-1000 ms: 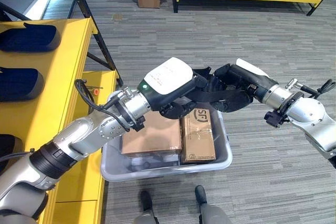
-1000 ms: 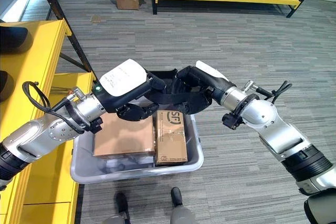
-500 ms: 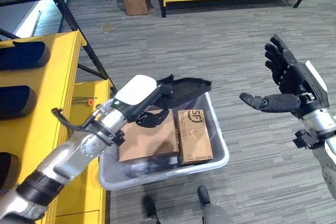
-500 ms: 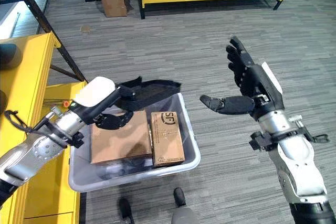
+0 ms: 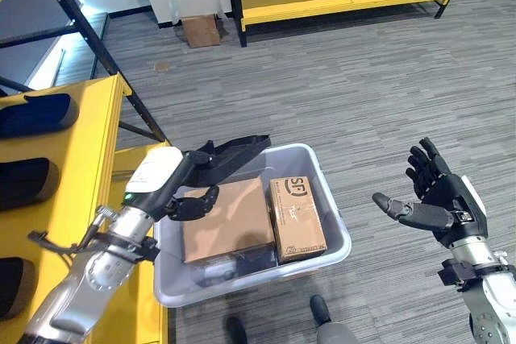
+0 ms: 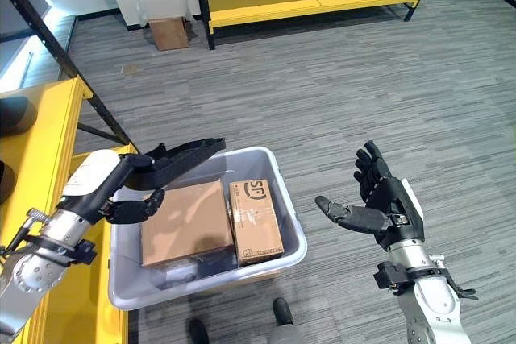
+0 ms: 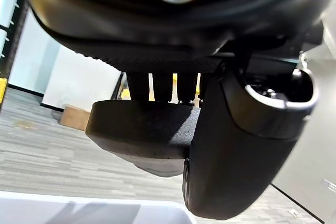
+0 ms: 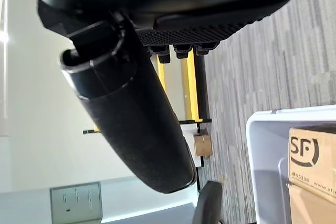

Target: Move parts from the plastic box to the shelf.

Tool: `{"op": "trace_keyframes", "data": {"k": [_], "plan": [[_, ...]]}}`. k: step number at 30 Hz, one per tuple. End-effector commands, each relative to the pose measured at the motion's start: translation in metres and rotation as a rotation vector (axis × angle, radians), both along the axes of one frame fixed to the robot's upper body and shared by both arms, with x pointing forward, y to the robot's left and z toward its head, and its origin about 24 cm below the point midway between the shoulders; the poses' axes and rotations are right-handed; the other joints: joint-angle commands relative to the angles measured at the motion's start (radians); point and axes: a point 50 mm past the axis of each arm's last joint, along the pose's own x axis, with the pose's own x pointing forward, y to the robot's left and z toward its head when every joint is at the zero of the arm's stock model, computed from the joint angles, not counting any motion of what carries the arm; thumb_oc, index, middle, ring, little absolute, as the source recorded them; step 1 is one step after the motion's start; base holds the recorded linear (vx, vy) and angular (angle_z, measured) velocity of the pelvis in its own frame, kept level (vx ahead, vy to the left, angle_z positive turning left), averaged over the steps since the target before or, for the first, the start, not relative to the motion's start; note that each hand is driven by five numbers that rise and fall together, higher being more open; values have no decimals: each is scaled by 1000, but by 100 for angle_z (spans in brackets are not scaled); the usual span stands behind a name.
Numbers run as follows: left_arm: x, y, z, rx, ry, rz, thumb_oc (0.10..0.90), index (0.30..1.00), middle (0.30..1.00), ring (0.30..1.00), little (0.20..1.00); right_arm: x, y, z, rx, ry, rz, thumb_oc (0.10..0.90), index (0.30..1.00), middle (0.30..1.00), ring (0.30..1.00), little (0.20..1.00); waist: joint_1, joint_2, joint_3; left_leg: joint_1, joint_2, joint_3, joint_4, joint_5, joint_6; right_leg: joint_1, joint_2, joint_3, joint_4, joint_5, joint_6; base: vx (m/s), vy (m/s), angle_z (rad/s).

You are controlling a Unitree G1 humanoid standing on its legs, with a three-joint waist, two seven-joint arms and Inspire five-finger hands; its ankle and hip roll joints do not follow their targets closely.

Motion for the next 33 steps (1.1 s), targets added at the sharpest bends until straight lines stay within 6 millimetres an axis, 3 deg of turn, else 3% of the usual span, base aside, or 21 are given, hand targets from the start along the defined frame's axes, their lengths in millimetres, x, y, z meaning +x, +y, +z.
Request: {"op": "trace_keyframes", "data": {"k": [1,5,6,9,11,13,14,17,21,24,26,29,33], "plan": [[2,2,67,-20,-380,-4,400,300,300,300,300,17,11,54,-97,-269,85,900,1000,1000,1000,1000,12,14,-52,48,167,-5,-7,29,-66,-52,50,-21,235,-194,-22,-186,-301,-9],[-5,8,71,57,-395,29,400,300,300,300,300,28,28,61,-112,-301,174,900,1000,1000,1000,1000,64,4,-14,22,214,-45,1,111,-78,-99,115,-48,331,-236,-67,-140,-340,-4],[-7,10,74,95,-396,34,400,300,300,300,300,31,31,68,-131,-321,191,900,1000,1000,1000,1000,96,3,12,-12,216,-86,-5,175,-85,-98,127,-87,334,-243,-83,-149,-322,-3],[-7,8,78,129,-406,17,400,300,300,300,300,33,29,72,-154,-330,181,900,1000,1000,1000,1000,112,0,37,-77,190,-102,-7,217,-84,-88,112,-146,310,-242,-92,-186,-240,64],[-5,5,85,164,-421,-8,400,300,300,300,300,33,26,73,-171,-335,158,900,1000,1000,1000,1000,119,-11,45,-113,137,-98,-7,189,-76,-71,85,-202,268,-229,-94,-173,-173,126],[-5,3,86,181,-423,-21,400,300,300,300,300,33,26,73,-181,-336,147,900,1000,1000,1000,1000,120,-12,42,-109,118,-115,-7,178,-73,-57,77,-219,232,-211,-92,-117,-106,150],[-7,0,88,181,-437,-37,400,300,300,300,300,32,24,72,-190,-335,134,900,1000,1000,1000,1000,122,-18,37,-74,91,-128,12,134,-64,-40,53,-242,192,-190,-93,-166,-110,83],[-9,-4,90,162,-461,-53,400,300,300,300,300,26,18,66,-172,-314,106,900,1000,1000,1000,1000,99,-25,26,-31,101,-118,130,56,-56,-30,24,-313,145,-157,-101,-153,-52,127],[-10,-5,90,134,-483,-51,400,300,300,300,300,18,13,54,-128,-277,70,900,1000,1000,1000,1000,67,-19,-1,76,140,-84,194,24,-66,-23,8,-399,112,-141,-101,-57,30,92],[-9,-4,89,111,-496,-32,400,300,300,300,300,6,1,43,-94,-240,-8,900,1000,1000,1000,1000,26,14,-37,189,154,-57,141,-21,-91,-33,-8,-480,124,-147,-79,-71,183,119],[-10,-6,87,115,-492,-39,400,300,300,300,300,-1,-5,41,-89,-237,-49,900,1000,1000,1000,1000,6,31,-50,177,144,-6,64,-45,-88,-28,-28,-507,134,-134,-62,-13,227,140],[-12,-5,85,130,-497,-33,400,300,300,300,300,-1,-4,38,-78,-236,-67,900,1000,1000,1000,1000,22,37,-60,176,105,15,-1,-95,-73,-11,-56,-517,118,-98,-34,42,280,91],[-14,-2,87,138,-521,-6,400,300,300,300,300,4,3,36,-74,-232,-51,900,1000,1000,1000,1000,48,15,-64,165,54,23,-7,-143,-44,0,-99,-522,97,-30,11,7,235,14]]}}
